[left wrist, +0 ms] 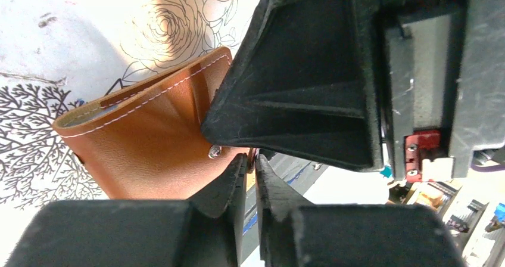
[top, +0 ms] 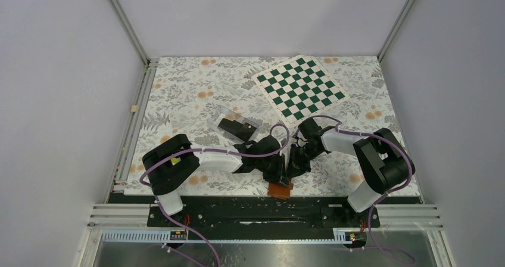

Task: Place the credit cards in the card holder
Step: Close the card holder at the center of the board.

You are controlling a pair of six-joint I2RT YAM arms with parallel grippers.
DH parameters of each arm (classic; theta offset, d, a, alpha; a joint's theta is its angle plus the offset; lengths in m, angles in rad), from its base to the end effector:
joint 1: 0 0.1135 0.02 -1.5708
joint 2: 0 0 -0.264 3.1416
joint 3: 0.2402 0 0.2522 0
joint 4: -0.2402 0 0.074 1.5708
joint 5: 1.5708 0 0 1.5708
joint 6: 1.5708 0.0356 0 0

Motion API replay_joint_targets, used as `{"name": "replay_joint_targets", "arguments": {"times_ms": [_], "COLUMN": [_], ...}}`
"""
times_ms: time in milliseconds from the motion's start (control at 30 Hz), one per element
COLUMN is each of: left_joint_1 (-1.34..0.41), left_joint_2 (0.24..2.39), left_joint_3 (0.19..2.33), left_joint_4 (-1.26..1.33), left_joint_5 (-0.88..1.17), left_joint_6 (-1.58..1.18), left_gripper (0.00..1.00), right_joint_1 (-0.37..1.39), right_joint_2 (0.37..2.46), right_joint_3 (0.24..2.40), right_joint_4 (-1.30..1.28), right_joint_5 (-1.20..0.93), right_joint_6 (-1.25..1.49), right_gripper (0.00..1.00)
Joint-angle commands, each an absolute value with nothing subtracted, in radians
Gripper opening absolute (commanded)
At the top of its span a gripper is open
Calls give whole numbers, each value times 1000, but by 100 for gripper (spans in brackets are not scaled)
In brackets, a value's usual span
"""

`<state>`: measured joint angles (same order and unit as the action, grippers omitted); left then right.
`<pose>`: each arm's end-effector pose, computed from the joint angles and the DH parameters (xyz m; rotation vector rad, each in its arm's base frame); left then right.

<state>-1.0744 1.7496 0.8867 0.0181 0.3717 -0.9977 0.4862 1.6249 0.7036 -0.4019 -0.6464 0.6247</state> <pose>0.1520 -0.3077 0.1461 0.3109 2.8240 -1.1977 0.2157 0.1383 0.1190 -0.0784 -2.8382 -0.9935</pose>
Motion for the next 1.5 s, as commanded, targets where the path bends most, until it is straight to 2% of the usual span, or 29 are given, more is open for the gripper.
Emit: {"name": "replay_joint_targets", "arguments": {"times_ms": [0, 100, 267, 433, 867, 1000, 1200, 1467], "left_joint_1": [-1078, -1077, -1075, -1075, -1073, -1071, -1069, -1068], "left_joint_2": [1756, 1745, 1733, 1723, 1711, 1712, 1710, 1695], "left_joint_3": [925, 927, 951, 953, 940, 924, 916, 914], "left_joint_4": [58, 27, -49, -80, -20, 27, 49, 23], "left_joint_5": [391, 360, 326, 303, 312, 331, 344, 335], "left_joint_6": [-997, -992, -961, -947, -957, -970, -974, -960], "left_gripper": [5, 1, 2, 15, 23, 20, 0, 0], "right_joint_1": [494, 494, 494, 494, 494, 494, 494, 494], "right_joint_2": [1663, 1656, 1653, 1654, 1661, 1661, 1664, 1656], "right_joint_3": [690, 690, 689, 691, 693, 693, 694, 693], "right_joint_4": [-406, -406, -411, -412, -411, -412, -412, -412], "right_joint_5": [-510, -510, -508, -509, -513, -514, -515, -513], "right_joint_6": [581, 579, 577, 574, 574, 574, 572, 572], "right_gripper": [12, 12, 12, 12, 12, 12, 12, 13]}}
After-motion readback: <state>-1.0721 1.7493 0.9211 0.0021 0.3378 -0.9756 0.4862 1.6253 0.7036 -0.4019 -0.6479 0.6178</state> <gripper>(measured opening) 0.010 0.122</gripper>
